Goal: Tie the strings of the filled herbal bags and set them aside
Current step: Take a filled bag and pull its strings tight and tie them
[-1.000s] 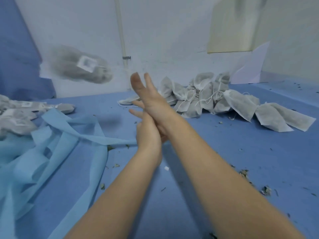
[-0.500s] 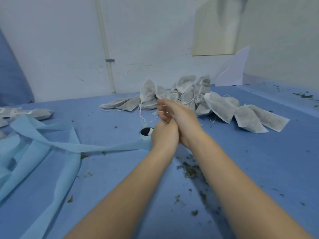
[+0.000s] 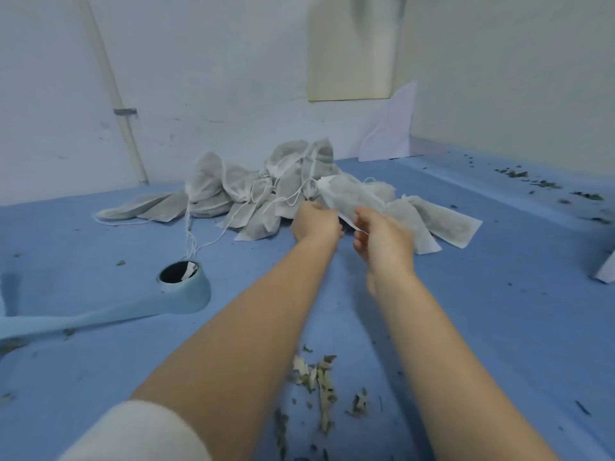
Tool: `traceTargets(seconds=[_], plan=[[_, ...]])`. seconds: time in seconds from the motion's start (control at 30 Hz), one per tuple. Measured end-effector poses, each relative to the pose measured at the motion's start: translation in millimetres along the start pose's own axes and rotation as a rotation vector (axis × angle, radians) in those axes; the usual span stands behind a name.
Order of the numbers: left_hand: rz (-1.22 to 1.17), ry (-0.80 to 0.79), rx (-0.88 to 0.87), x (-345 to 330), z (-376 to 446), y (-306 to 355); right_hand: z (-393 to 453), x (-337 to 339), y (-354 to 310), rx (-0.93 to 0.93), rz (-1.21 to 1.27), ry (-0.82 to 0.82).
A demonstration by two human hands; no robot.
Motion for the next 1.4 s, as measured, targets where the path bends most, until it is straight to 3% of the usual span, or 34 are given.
traceTargets(seconds=[0.13,0.33,0.47,0.77,0.9,1.0,1.1,1.2,1.4], plan=[[0.13,0.109,-0.05,-10,20,8,4,3,7,-0.09,0.027,0.019],[0.116,0.082,0.063,-17,35,-1,3,-3,5,-0.056,-0.036,-0.024],[0.16,0.072,0.007,-15,37,3,0,-8,6,-0.029,-0.104,-0.071],[0.172,0.259,-0.374,22,-5,36,-17,-21,-26,0.423,-0.37,-0.128],[0.429,0.192,-0.536,44,-33,44,-34,-31,-37,0.657,-0.436,-0.204],[0.718,0.101,-0.686,59,-55,41,-42,-37,-34,0.667,-0.434,-0.282],[0.819,0.023,-0.736,81,-75,36,-54,-52,-24,0.678,-0.507,-0.436],[0.82,-0.033,-0.724,101,-90,33,-62,-61,-4,0.532,-0.553,-0.579],[0.987,0.039,-0.61,128,-94,14,-70,-67,16,0.498,-0.734,-0.618]])
Point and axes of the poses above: each hand's wrist, its own z-axis towards the middle knuckle, its own x-axis out of the back of the hand, y = z × x, the point moved 7 cm from there along z, towards the middle knuckle, and after that the axes turned 12 degrees about z, right-handed, at the moved point
